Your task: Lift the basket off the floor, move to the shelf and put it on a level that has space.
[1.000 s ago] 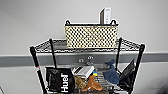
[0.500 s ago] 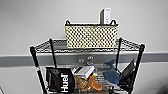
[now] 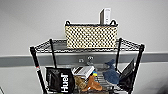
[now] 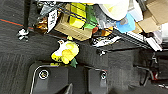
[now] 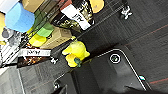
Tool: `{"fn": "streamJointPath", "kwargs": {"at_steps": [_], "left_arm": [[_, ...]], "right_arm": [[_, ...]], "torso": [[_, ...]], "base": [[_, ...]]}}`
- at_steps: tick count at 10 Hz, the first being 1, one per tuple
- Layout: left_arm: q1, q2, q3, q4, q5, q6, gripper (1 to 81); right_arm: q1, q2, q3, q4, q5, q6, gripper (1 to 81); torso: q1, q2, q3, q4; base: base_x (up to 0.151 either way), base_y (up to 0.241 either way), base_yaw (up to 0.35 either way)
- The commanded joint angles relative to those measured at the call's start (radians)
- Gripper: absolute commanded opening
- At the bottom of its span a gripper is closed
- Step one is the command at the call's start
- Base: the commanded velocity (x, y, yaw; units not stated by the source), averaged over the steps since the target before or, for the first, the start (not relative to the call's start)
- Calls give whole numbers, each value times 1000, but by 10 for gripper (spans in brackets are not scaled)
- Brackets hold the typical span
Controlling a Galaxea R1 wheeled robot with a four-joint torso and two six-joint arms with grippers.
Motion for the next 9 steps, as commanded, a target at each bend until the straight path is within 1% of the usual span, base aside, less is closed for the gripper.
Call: {"fn": "streamJointPath", "kwargs": {"at_steps": [1, 3, 5, 7, 8, 9], "left_arm": [[17, 92, -120, 72, -1, 4, 811], [63, 157, -191, 98, -15, 4, 811], [106, 227, -269, 131, -49, 4, 811], [130, 320, -388, 146, -49, 4, 811], [138, 364, -441, 161, -47, 4, 811], [146, 416, -505, 174, -47, 4, 811]], "right_arm": [[10, 91, -141, 14, -52, -76, 811], [-13, 148, -214, 14, -50, -104, 811], [-47, 200, -272, 14, -30, -125, 811], [-79, 241, -321, 14, -1, -137, 811], [-94, 263, -347, 12, 27, -145, 811], [-109, 295, -388, 12, 33, -169, 811]], "torso": [[0, 0, 0, 0], [0, 0, 0, 0], [-1, 0, 1, 0], [-1, -1, 1, 0], [-1, -1, 1, 0], [-1, -1, 1, 0]], "base": [[0, 0, 0], [0, 0, 0], [0, 0, 0], [0, 0, 0], [0, 0, 0], [0, 0, 0]]}}
